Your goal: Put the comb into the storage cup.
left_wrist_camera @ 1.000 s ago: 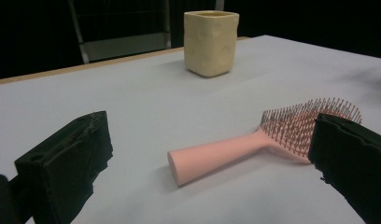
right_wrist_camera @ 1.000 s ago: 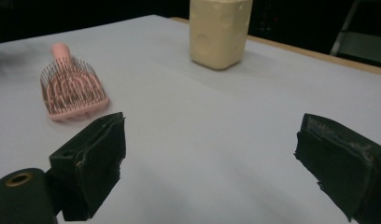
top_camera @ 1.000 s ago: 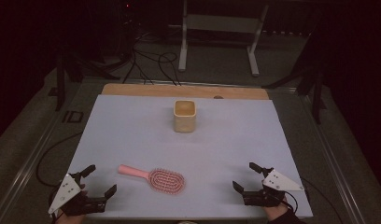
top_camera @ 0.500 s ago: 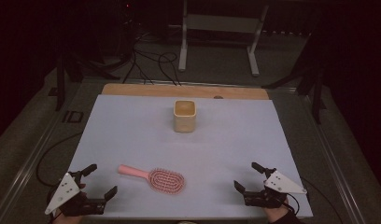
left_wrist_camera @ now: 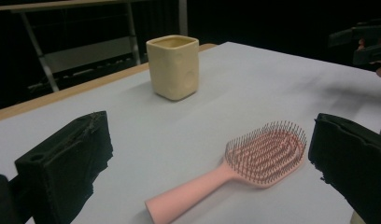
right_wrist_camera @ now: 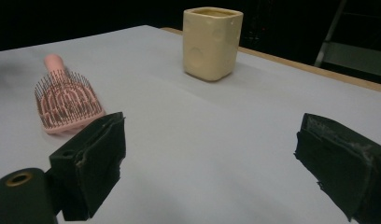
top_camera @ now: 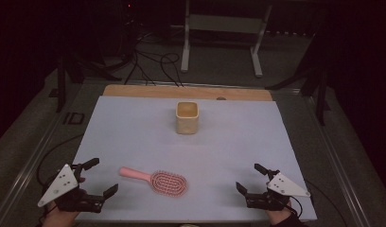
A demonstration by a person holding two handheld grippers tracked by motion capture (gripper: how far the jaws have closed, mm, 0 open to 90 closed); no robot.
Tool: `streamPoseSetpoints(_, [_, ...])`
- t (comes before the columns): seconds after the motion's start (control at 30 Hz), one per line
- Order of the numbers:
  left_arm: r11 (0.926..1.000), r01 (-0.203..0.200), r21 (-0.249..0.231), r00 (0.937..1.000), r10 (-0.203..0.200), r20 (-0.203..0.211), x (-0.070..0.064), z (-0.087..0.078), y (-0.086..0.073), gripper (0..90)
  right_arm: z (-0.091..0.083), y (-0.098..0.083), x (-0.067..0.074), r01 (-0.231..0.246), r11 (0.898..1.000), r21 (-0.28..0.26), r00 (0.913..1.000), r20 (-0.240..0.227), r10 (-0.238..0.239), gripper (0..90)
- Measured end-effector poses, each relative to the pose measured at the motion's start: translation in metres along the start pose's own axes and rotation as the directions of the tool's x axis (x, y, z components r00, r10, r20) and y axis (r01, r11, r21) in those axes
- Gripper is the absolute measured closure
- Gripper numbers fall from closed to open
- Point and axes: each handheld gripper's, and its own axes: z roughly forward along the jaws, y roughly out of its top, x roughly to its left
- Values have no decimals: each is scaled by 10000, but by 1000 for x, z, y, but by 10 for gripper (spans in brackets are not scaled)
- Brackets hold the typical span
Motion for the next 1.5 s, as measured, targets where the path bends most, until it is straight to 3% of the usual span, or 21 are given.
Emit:
streamPoseSetpoints(0.37, [9997, -108, 196, 9999, 107, 86, 7, 3, 26, 2, 0, 0, 0, -164, 9999, -47, 9998, -86, 164, 82])
streamPoseSetpoints(0.57, [9988, -331, 358, 9985, 315, 450, 8, 11, 45, 2, 0, 0, -1, -236, 9997, -108, 9997, -119, 235, 82])
streamPoseSetpoints(0.67, [9972, -521, 529, 9985, 510, 223, 6, 16, 51, 2, 0, 0, -1, -264, 9996, -127, 9995, -162, 262, 82])
streamPoseSetpoints(0.8, [9951, -513, 847, 9984, 492, 266, 8, 25, 56, 2, 0, 0, -1, -290, 9995, -134, 9994, -192, 288, 82])
streamPoseSetpoints(1.03, [9907, -321, 1323, 9968, 220, 770, 11, 46, 57, 2, 1, 0, -1, -376, 9992, -126, 9989, -275, 373, 82])
streamPoseSetpoints(1.2, [9873, -221, 1570, 9981, 128, 603, 13, 60, 53, 2, 1, 0, -1, -362, 9993, -131, 9989, -313, 357, 82])
streamPoseSetpoints(1.5, [9765, -154, 2149, 9977, 8, 681, 20, 78, 43, 3, 0, 0, -1, -439, 9990, -128, 9982, -406, 433, 82])
